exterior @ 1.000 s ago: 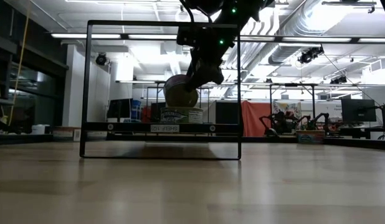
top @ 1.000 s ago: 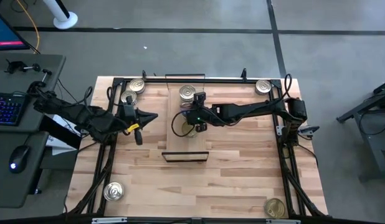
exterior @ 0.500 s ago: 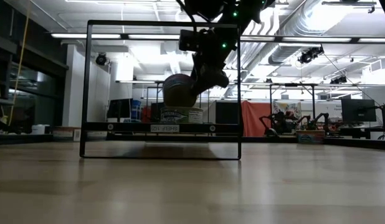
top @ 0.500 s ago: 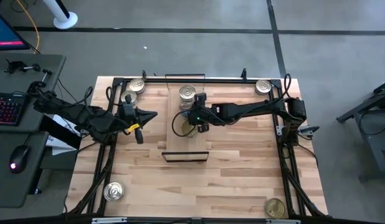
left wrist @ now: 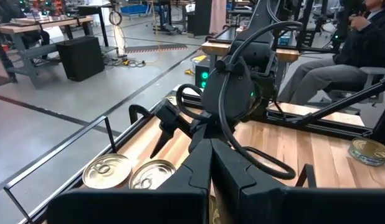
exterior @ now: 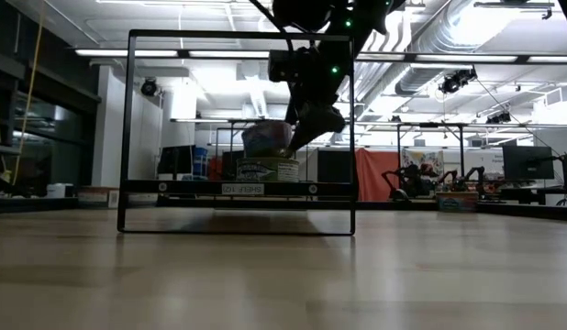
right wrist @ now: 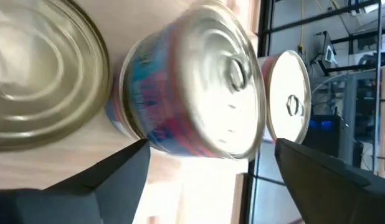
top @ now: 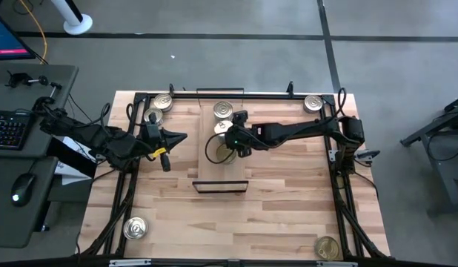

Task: Stack canned seafood by type on shelf
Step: Stack the blue pink tuna can on top of the other blue pink tuna can on the shelf, then stack the green tuna can on top of the other green tuna can on the shelf

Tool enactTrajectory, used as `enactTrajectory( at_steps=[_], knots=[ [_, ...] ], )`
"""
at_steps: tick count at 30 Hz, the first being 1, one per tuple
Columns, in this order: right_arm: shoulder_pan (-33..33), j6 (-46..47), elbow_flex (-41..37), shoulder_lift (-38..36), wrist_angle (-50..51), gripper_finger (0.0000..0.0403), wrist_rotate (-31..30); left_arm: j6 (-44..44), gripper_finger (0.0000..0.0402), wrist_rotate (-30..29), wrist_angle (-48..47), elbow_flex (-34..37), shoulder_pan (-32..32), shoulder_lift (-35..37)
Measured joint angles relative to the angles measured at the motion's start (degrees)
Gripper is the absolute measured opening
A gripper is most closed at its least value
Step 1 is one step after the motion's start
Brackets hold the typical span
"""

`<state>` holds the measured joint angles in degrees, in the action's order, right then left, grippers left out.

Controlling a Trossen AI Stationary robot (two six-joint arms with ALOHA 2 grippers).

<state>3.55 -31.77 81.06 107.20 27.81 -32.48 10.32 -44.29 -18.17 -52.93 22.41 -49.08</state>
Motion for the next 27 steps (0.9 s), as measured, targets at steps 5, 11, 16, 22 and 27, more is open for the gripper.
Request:
enactTrajectory(
  at_steps=[5,11,16,22,27],
  knots=[
    [0.3,0.0,0.0,0.0,1.1,0.0343,-0.4,0.0,0.0,0.0,-0.2,0.0,0.0,0.0],
    [0.2,0.0,0.0,-0.5,1.7,0.0344,-0.3,0.0,0.0,0.0,-0.2,0.0,0.0,0.0],
    [-0.2,2.1,0.2,-3.5,8.4,0.0344,2.3,1.6,0.0,1.5,3.4,-0.1,0.0,0.3],
    [1.0,17.5,0.2,-9.5,22.8,0.0344,16.1,9.4,0.0,9.9,-4.5,-0.1,-0.1,0.1],
    [2.5,25.4,0.2,-12.6,31.6,0.0344,26.1,19.5,0.0,23.2,-13.7,1.6,1.3,-1.5]
  ],
)
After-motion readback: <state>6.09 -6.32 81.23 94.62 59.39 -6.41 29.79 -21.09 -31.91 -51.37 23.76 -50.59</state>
